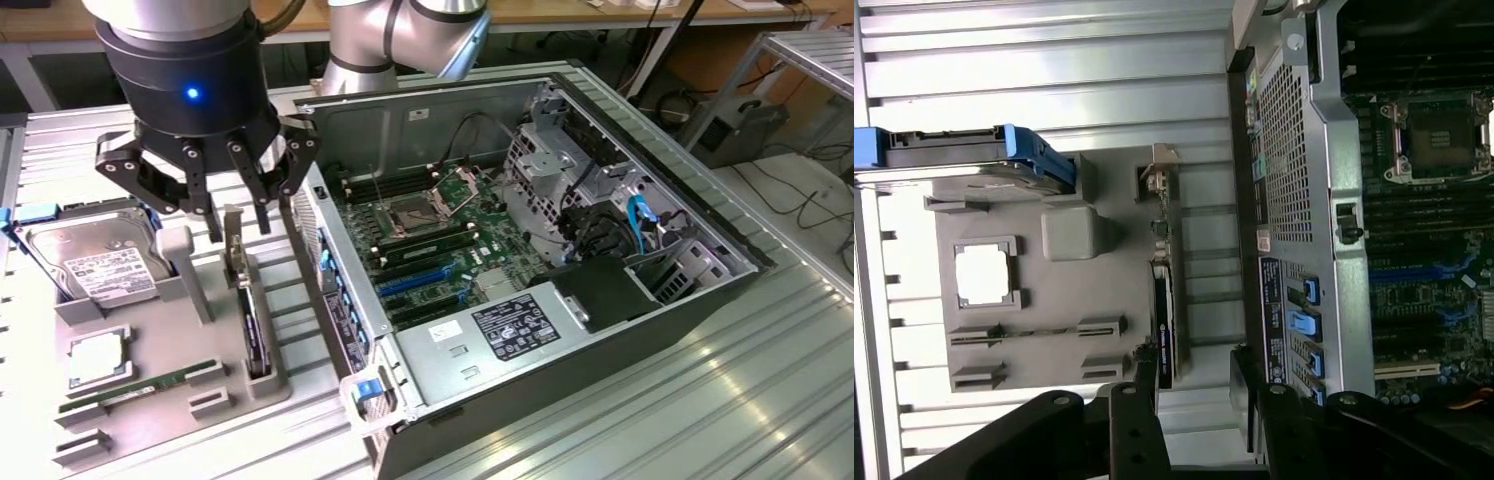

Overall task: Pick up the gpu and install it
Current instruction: 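Pick up the gpu and move the gpu toward the slot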

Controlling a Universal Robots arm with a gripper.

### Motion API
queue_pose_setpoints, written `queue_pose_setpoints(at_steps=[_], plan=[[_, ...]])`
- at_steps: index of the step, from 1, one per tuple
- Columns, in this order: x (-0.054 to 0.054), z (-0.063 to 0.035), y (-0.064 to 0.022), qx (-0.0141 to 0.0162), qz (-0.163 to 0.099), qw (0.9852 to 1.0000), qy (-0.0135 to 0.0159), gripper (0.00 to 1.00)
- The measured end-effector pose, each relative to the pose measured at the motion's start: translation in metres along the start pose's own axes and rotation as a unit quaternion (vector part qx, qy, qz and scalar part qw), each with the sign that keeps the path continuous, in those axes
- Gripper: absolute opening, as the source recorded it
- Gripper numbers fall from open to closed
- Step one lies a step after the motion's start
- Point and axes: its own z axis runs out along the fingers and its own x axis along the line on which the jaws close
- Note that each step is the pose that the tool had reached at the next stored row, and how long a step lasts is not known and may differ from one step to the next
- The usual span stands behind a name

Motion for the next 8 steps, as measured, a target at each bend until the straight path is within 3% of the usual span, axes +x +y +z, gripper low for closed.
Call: queue_pose_setpoints(at_steps=[8], plan=[[0.001, 0.0188, -0.0011, 0.0, 0.0, 1.0, -0.0001, 0.42]])
